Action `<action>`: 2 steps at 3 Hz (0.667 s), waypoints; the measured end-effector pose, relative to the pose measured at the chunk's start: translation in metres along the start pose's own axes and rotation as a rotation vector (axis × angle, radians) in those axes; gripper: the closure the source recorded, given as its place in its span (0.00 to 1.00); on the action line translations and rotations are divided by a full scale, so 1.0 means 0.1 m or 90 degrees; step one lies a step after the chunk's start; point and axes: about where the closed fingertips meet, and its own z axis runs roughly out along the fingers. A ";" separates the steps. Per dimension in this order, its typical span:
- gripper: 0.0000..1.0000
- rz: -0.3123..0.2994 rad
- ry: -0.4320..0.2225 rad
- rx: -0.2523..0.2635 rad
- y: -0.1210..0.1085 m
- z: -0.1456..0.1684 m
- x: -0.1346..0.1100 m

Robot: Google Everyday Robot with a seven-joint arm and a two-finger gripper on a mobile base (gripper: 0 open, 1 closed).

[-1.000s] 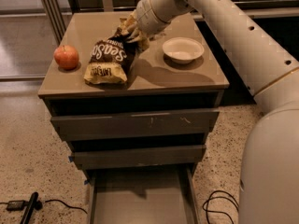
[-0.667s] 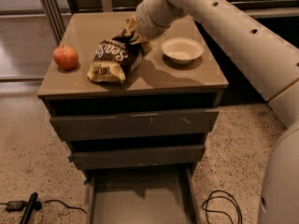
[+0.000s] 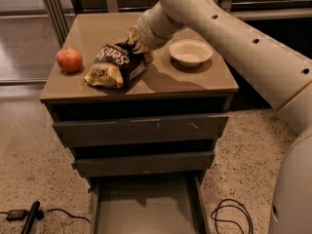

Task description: Pick brown chip bag from bottom drawer and place on counter

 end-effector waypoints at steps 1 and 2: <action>0.81 0.000 0.000 0.000 0.00 0.00 0.00; 0.58 0.000 0.000 0.000 0.00 0.00 0.00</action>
Offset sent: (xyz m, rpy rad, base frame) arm 0.0000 0.0000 0.0000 0.0000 0.0000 0.0000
